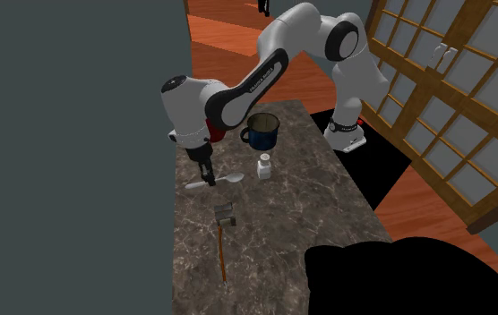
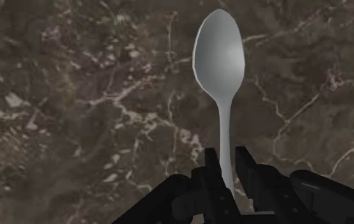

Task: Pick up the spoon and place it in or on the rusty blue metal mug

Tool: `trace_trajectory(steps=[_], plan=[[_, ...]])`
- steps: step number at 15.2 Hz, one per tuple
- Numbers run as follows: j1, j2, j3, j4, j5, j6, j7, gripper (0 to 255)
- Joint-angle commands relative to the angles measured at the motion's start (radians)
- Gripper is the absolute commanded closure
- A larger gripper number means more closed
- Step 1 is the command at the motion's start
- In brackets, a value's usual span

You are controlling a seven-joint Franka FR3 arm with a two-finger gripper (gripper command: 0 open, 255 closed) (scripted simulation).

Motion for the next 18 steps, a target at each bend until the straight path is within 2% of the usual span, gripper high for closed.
trace_trajectory(steps=[1,7,18], plan=[[0.001,0.001,0.001,0.0,0.001,0.0,0.0,255],[0.001,0.001,0.001,-0.002,0.001,0.001,0.0,255],[0.0,-0.04,0.003,0.081,-0.001,-0.121,0.018,255]])
